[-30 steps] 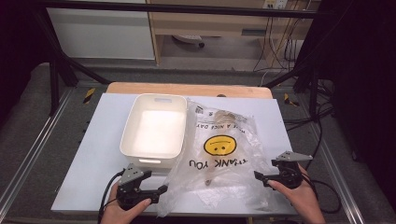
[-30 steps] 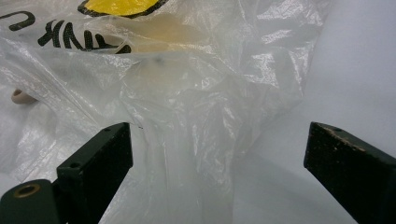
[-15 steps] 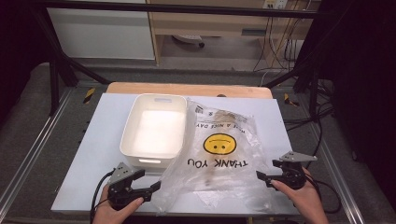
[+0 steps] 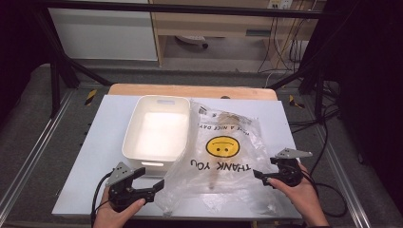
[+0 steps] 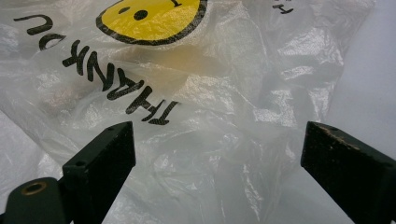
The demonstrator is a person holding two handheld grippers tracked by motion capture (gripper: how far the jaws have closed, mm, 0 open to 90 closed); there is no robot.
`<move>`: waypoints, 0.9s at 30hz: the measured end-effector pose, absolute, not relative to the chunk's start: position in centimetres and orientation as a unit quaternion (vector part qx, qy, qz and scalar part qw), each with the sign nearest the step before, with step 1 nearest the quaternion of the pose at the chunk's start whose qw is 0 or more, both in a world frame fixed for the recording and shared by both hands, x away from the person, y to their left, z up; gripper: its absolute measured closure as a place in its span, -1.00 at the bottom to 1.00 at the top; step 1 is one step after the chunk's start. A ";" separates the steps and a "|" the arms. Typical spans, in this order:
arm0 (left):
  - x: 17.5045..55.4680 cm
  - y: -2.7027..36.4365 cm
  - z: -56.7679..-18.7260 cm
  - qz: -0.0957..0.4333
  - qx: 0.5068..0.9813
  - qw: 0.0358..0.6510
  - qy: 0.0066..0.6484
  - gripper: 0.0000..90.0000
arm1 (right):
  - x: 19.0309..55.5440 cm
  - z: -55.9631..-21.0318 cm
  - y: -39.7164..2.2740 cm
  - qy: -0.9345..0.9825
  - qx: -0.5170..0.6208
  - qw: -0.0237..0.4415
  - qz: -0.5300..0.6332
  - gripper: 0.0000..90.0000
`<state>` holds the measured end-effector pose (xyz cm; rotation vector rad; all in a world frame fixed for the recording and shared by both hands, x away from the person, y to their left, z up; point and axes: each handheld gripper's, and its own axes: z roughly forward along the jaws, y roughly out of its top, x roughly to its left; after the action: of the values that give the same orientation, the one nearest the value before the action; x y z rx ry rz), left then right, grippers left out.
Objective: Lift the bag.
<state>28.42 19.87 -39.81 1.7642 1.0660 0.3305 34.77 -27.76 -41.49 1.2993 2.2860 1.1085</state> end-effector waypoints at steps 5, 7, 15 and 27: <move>28.4 19.0 -39.3 0.128 0.723 0.520 0.436 -0.77 | 34.8 -41.6 -27.8 0.790 0.454 0.143 0.386 -0.77; 28.4 18.5 -39.2 0.133 0.729 0.516 0.430 -0.79 | 34.7 -41.6 -27.7 0.791 0.453 0.143 0.384 -0.78; 28.3 17.7 -37.9 0.147 0.731 0.519 0.418 -0.80 | 34.6 -41.8 -27.2 0.795 0.448 0.141 0.384 -0.80; 28.3 20.7 -36.1 0.169 0.706 0.534 0.433 -0.80 | 34.6 -42.2 -27.3 0.798 0.449 0.138 0.378 -0.81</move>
<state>28.29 20.70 -36.13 1.6833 1.0309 0.4021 34.63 -27.30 -42.16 1.2980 2.3069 1.0933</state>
